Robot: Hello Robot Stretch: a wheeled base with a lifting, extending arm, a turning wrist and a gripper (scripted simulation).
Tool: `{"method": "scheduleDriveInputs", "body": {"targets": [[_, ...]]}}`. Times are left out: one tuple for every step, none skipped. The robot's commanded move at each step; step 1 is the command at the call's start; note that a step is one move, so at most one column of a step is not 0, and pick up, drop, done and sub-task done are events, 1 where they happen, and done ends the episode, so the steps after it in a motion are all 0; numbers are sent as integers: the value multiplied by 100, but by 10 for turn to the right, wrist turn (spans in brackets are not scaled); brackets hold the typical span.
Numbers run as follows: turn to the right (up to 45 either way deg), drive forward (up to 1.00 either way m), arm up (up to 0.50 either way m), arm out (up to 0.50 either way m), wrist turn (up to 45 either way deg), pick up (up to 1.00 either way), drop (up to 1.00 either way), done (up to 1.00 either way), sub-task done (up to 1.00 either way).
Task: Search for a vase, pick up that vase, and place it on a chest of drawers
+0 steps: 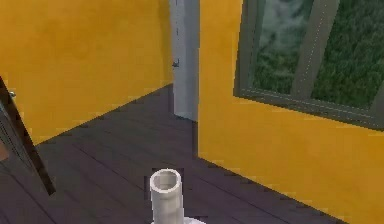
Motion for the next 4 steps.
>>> {"method": "scheduleDriveInputs", "body": {"targets": [[0,10,0,0,0,0,0,0,0],[450,0,0,0,0,0,0,0,0],[330,0,0,0,0,0,0,0,0],[0,90,0,0,0,0,0,0,0]]}}
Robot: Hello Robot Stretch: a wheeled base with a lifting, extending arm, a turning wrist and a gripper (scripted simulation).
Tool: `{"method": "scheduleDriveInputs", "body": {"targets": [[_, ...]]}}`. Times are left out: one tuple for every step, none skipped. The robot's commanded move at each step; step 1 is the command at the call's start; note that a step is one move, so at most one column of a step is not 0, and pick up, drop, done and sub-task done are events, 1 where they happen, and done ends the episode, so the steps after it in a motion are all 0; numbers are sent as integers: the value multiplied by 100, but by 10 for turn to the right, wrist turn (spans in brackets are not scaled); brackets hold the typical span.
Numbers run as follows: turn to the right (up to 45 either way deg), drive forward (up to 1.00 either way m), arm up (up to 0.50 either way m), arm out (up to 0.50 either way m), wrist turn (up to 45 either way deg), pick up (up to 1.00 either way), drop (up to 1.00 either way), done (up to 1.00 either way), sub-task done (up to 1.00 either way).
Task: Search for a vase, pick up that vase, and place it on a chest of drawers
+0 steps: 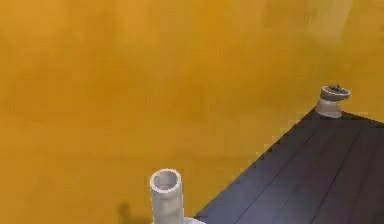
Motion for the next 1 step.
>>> {"method": "scheduleDriveInputs", "body": {"targets": [[450,0,0,0,0,0,0,0,0]]}}
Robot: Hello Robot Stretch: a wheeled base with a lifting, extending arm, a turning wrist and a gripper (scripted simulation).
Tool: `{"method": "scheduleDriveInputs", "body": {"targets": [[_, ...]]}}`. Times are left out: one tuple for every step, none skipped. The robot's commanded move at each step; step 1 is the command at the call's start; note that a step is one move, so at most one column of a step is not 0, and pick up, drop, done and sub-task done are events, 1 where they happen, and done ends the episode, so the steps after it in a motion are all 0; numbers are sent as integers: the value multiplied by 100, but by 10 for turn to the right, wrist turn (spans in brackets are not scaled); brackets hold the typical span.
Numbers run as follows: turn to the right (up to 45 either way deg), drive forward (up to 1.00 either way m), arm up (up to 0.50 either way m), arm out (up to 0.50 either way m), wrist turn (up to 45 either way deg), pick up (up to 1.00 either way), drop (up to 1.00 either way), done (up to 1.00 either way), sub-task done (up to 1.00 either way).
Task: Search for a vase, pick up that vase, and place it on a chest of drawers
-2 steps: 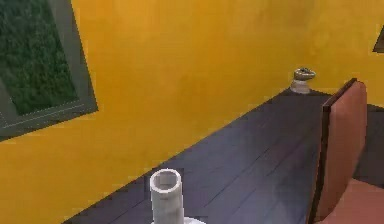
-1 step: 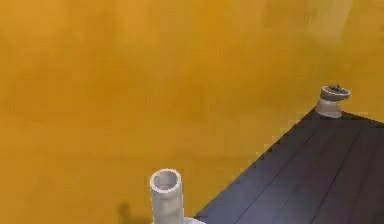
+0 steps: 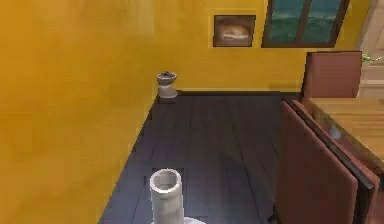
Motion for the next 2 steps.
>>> {"method": "scheduleDriveInputs", "body": {"targets": [[0,100,0,0,0,0,0,0,0],[150,0,0,0,0,0,0,0,0]]}}
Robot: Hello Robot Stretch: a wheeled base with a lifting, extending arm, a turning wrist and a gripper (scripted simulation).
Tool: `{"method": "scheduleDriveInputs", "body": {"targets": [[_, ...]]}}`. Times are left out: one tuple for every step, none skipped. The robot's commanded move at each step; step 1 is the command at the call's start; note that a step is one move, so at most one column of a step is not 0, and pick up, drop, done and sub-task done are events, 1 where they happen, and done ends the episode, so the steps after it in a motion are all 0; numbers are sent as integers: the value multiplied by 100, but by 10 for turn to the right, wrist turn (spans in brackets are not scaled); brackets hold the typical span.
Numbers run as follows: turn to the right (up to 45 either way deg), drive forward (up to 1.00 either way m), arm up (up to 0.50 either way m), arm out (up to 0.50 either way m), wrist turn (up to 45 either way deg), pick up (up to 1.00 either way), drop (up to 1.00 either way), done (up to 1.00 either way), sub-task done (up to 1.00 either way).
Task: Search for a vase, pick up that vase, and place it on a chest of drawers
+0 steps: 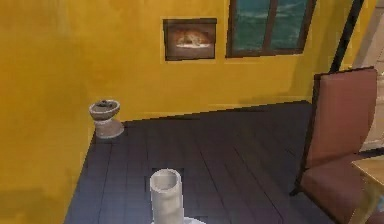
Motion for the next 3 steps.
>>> {"method": "scheduleDriveInputs", "body": {"targets": [[0,15,0,0,0,0,0,0,0],[180,0,0,0,0,0,0,0,0],[0,100,0,0,0,0,0,0,0]]}}
